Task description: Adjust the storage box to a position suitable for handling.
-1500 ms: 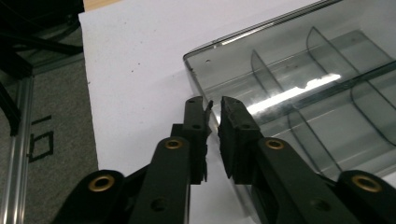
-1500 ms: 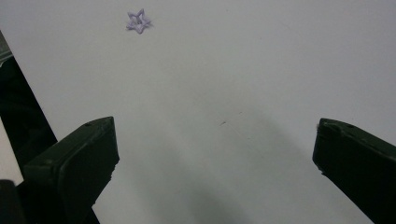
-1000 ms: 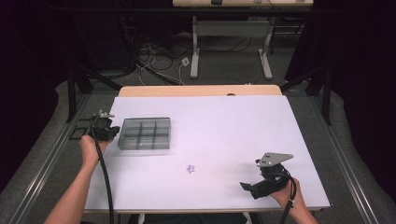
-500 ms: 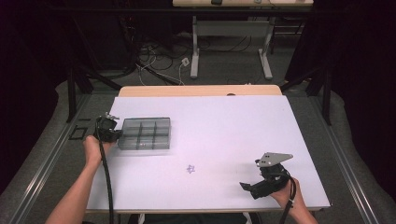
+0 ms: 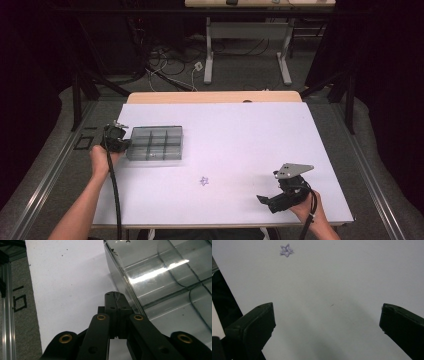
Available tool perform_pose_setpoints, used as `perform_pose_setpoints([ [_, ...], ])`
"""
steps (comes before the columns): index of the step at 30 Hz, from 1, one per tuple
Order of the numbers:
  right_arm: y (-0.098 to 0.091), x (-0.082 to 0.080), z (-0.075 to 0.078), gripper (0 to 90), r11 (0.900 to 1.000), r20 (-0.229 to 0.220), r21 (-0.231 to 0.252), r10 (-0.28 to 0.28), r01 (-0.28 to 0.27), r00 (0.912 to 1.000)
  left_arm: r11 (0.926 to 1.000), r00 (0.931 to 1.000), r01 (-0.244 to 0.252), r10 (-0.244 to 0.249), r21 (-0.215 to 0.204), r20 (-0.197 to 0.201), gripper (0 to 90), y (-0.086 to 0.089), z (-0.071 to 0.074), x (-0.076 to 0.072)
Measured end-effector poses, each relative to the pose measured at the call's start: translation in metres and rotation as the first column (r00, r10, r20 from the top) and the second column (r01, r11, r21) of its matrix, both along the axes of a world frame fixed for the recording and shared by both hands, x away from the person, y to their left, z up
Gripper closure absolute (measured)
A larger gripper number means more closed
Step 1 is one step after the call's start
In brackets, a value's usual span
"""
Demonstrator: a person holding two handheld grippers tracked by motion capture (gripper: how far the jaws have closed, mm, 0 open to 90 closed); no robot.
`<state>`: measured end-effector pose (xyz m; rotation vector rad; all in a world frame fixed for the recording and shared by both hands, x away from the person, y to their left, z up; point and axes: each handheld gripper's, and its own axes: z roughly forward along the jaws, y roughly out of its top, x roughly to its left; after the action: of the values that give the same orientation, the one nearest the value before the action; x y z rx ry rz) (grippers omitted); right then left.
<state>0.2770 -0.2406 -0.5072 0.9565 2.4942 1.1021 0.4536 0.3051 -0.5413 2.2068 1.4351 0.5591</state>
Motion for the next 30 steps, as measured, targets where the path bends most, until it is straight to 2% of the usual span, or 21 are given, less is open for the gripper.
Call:
perform_pose_setpoints([
  [12, 0.0, 0.0, 0.0, 0.0, 1.0, 0.005, 0.005, -0.003, 0.003, 1.0, 0.9999, 1.0, 0.003, -0.003, 0.016, -0.004, 90.0, -0.001, 0.001, 0.0],
  [18, 0.0, 0.0, 0.0, 0.0, 1.0, 0.002, 0.003, -0.002, 0.002, 1.0, 1.0, 1.0, 0.004, -0.004, 0.004, -0.002, 90.0, -0.003, 0.001, 0.0],
  [24, 0.0, 0.0, 0.0, 0.0, 1.0, 0.0, 0.003, 0.0, 0.0, 1.0, 0.9985, 0.9988, 0.05, -0.05, 0.023, 0.001, 90.0, -0.013, 0.001, -0.001],
  [30, 0.0, 0.001, 0.0, 0.0, 1.0, 0.0, 0.003, 0.006, -0.006, 1.0, 0.9981, 0.9982, 0.059, -0.059, 0.018, 0.007, 90.0, -0.018, 0.001, -0.002],
])
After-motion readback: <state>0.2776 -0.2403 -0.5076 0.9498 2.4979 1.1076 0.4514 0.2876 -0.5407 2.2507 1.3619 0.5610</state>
